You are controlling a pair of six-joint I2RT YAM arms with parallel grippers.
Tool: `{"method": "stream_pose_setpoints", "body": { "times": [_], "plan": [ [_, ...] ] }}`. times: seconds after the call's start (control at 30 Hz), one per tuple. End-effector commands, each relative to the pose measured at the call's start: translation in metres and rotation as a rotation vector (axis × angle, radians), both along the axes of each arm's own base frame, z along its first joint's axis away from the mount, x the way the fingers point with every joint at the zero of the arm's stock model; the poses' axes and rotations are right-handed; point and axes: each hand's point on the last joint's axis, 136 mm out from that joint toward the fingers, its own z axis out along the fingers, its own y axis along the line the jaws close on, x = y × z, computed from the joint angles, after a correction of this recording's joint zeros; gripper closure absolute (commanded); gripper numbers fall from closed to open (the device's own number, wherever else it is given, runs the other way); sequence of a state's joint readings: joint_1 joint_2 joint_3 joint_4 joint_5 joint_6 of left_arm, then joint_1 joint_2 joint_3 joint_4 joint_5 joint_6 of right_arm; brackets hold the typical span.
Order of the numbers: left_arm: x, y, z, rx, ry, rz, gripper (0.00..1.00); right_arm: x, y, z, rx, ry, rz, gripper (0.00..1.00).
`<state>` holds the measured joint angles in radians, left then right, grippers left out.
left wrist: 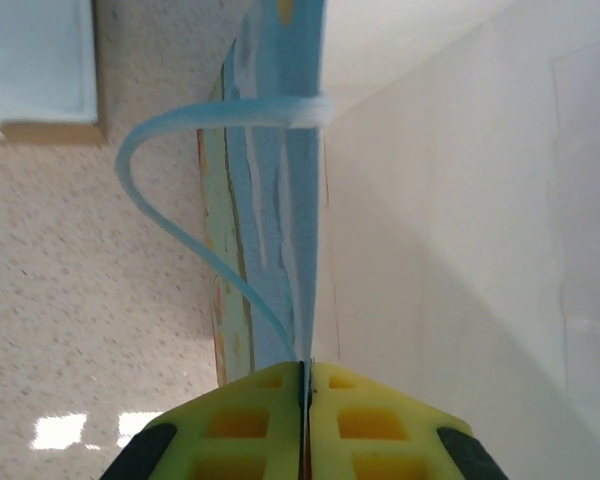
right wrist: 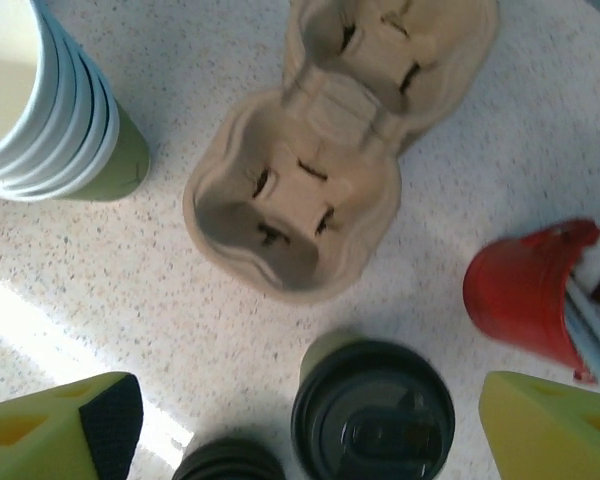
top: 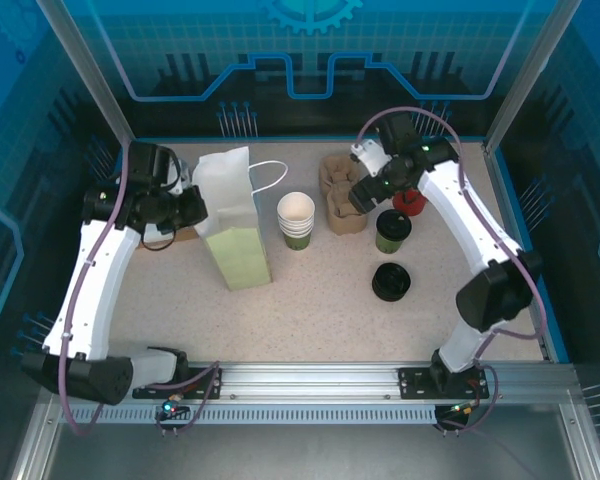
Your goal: Pack the takeout coffee
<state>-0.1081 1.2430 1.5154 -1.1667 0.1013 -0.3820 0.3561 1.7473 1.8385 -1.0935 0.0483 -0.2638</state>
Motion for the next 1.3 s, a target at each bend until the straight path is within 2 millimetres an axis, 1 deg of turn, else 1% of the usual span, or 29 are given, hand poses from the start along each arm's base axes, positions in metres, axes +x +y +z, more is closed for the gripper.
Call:
{"method": "stream_pose_setpoints", "body": {
  "times": [0.0,0.07,0.17,0.27,0.37,0.43,0.5,0.6,0.63,0.7,0.8,0.87,1.03,1.17,1.27],
  "plan": [
    [-0.010,-0.018,0.000,-0.124,-0.016,-0.004,0.98,0.006,0.011,-0.008,-0.064,0.042,0.128,0.14],
    [-0.013,-0.020,-0.007,-0.135,-0.004,0.002,0.97,0.020,0.012,-0.016,-0.093,0.064,0.119,0.20],
    [-0.014,-0.026,-0.015,-0.145,0.007,-0.006,0.96,0.034,0.011,-0.032,-0.124,0.119,0.073,0.28],
    [-0.013,-0.031,-0.020,-0.139,0.011,-0.018,0.91,0.042,0.009,-0.049,-0.142,0.171,0.009,0.31],
    [-0.011,-0.036,-0.024,-0.143,0.021,-0.029,0.79,0.049,0.008,-0.064,-0.148,0.193,-0.046,0.32],
    [-0.011,-0.038,-0.024,-0.142,0.022,-0.033,0.67,0.054,0.006,-0.071,-0.147,0.200,-0.077,0.32],
    [-0.012,-0.037,-0.023,-0.140,0.015,-0.034,0.57,0.057,0.005,-0.078,-0.149,0.210,-0.101,0.32],
    [-0.013,-0.036,-0.014,-0.131,-0.008,-0.038,0.50,0.060,0.001,-0.089,-0.151,0.236,-0.130,0.33],
    [-0.015,-0.034,-0.010,-0.125,-0.016,-0.036,0.46,0.061,0.001,-0.093,-0.148,0.246,-0.139,0.33],
    [-0.016,-0.032,-0.001,-0.117,-0.041,-0.033,0.36,0.061,0.002,-0.099,-0.145,0.261,-0.144,0.35],
    [-0.019,-0.030,0.017,-0.121,-0.095,-0.032,0.29,0.064,0.001,-0.107,-0.146,0.274,-0.157,0.38],
    [-0.020,-0.028,0.029,-0.121,-0.133,-0.031,0.27,0.066,0.000,-0.111,-0.144,0.278,-0.172,0.42],
    [-0.023,-0.027,0.054,-0.136,-0.204,-0.027,0.26,0.070,-0.004,-0.117,-0.150,0.283,-0.197,0.47],
    [-0.025,-0.026,0.066,-0.136,-0.246,-0.026,0.27,0.071,-0.005,-0.118,-0.151,0.285,-0.205,0.54],
    [-0.027,-0.024,0.071,-0.127,-0.259,-0.024,0.27,0.072,-0.006,-0.114,-0.150,0.272,-0.209,0.56]
  ]
}}
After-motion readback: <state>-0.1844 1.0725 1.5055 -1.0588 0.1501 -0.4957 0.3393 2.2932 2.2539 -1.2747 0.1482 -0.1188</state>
